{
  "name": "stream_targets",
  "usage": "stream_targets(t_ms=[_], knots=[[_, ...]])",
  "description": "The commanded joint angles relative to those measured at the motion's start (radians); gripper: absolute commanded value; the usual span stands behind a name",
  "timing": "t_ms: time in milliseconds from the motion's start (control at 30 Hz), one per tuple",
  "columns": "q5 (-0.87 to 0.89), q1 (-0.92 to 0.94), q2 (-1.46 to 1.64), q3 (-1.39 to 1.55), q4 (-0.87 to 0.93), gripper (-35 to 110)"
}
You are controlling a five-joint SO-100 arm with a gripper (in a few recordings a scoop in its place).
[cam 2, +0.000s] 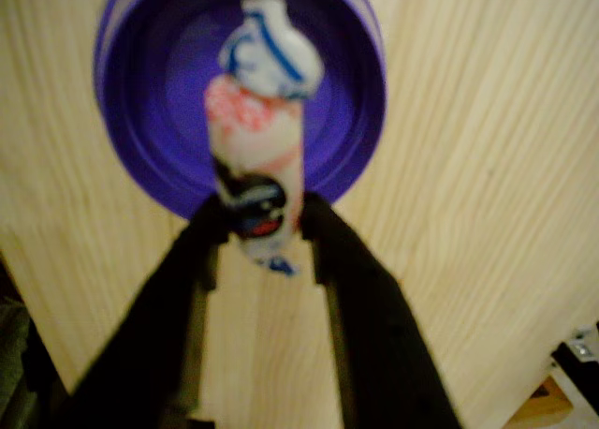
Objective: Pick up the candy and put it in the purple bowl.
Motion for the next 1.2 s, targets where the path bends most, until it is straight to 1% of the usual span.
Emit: stream_targets(t_ms=[0, 567, 1033, 1167], knots=[[-0.008, -0.008, 0.04, -0.112, -0.014, 5], [-0.006, -0.005, 0.034, -0.121, -0.012, 9], [-0.008, -0.008, 0.026, -0.121, 0.0, 21], [-0.008, -0.006, 0.037, -0.126, 0.006, 21]])
